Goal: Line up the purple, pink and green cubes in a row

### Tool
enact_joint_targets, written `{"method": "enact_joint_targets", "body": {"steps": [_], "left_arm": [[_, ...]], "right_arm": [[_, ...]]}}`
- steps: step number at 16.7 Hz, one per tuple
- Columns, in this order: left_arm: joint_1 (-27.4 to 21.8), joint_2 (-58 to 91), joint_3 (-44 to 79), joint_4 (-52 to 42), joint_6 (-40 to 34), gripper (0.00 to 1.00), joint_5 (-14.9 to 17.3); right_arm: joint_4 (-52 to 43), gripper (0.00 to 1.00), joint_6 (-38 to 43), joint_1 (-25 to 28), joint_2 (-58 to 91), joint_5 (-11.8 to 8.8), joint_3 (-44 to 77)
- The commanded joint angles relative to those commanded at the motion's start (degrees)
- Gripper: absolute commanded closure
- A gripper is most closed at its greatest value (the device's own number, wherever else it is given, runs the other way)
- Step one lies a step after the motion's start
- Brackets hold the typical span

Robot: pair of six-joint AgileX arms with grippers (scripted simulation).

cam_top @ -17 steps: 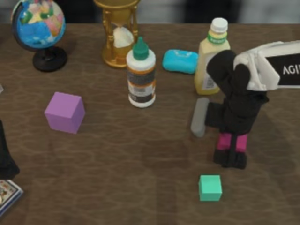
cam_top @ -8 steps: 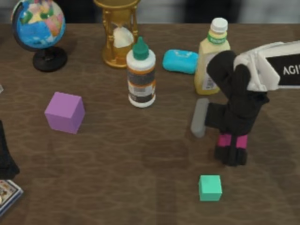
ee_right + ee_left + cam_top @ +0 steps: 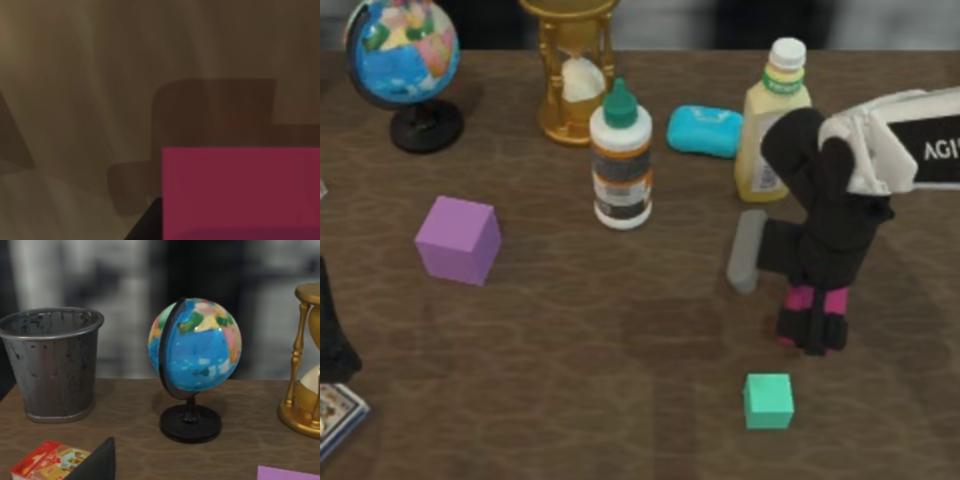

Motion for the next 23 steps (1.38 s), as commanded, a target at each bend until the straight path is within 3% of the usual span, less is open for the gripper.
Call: {"method": "enact_joint_targets", "body": {"steps": [6, 13, 19, 23], "left_arm": [[0.0, 0.0, 0.0, 0.0, 0.0, 0.0, 0.0], [0.0, 0.0, 0.0, 0.0, 0.0, 0.0, 0.0], [0.0, 0.0, 0.0, 0.0, 0.0, 0.0, 0.0], [0.0, 0.0, 0.0, 0.0, 0.0, 0.0, 0.0]], "right_arm": [[-2.2, 1.0, 0.54, 0.24, -1.88, -0.52, 0.71], [-14.33, 1.0, 0.52, 0.54, -7.36, -0.56, 7.2], [-15.11, 1.0, 0.6, 0.53, -7.65, -0.57, 7.67], [-16.53, 1.0, 2.52, 6.52, -7.34, -0.6, 8.99]]}}
